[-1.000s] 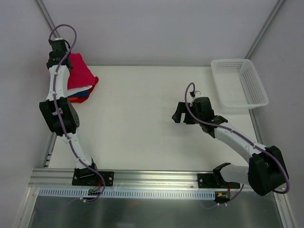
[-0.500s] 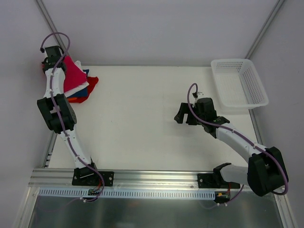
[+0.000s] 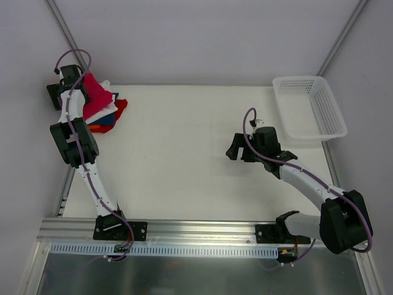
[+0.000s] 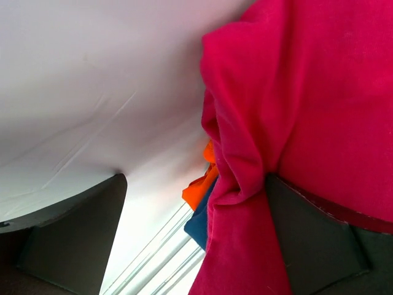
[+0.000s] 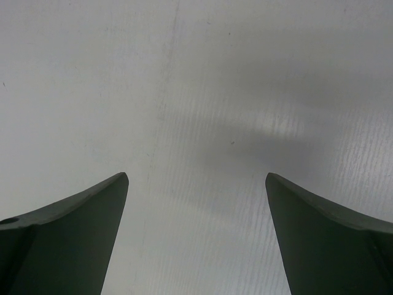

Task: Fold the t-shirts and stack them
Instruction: Neatly place the folded tshirt to the corner

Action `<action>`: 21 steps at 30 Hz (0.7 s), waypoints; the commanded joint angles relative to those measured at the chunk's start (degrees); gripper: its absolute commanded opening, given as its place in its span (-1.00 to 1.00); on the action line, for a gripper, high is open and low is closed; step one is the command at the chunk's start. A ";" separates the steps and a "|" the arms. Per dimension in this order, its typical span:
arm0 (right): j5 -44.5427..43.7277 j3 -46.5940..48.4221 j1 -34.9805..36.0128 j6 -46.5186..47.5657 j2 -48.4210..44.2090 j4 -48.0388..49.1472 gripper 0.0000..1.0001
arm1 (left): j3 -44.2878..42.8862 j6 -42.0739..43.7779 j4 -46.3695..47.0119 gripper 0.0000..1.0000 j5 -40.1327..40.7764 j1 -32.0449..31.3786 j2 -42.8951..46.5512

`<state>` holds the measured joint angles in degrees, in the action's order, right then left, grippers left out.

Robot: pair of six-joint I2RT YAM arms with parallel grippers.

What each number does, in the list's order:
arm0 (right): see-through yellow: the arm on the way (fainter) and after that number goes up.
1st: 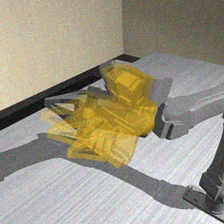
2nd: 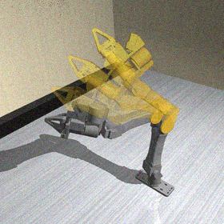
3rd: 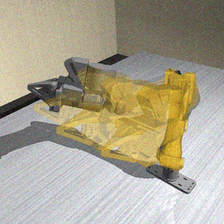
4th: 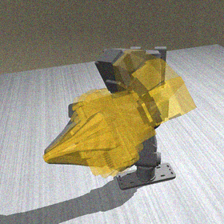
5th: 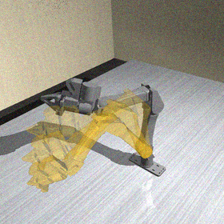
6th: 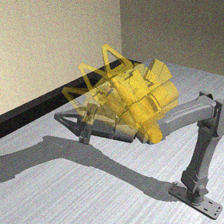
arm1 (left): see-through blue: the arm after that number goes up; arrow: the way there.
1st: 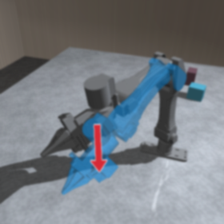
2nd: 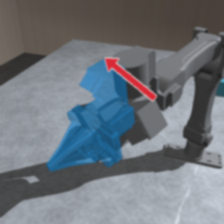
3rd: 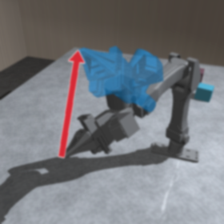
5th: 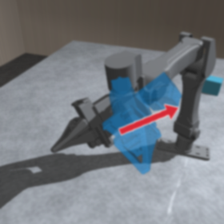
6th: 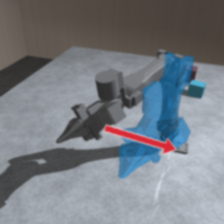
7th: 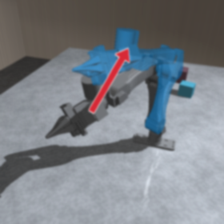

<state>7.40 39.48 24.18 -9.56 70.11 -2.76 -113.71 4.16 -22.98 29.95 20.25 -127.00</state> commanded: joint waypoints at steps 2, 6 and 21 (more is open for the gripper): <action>1.13 -0.20 -0.37 0.42 -0.41 1.71 0.99 | -1.08 -1.00 -0.31 0.98 -1.65 -0.12 0.87; 1.39 -0.81 -0.37 -0.02 -0.85 2.24 0.99 | -0.11 -1.88 -0.22 0.98 -2.44 -0.21 3.16; 2.62 -2.92 -0.37 -1.16 -3.31 4.35 0.99 | 1.30 -1.44 -0.22 0.98 -0.16 -10.75 18.09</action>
<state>8.56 36.93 24.14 -10.02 69.12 -1.19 -111.72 2.48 -23.57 28.71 12.29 -115.35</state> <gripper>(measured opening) 0.993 0.990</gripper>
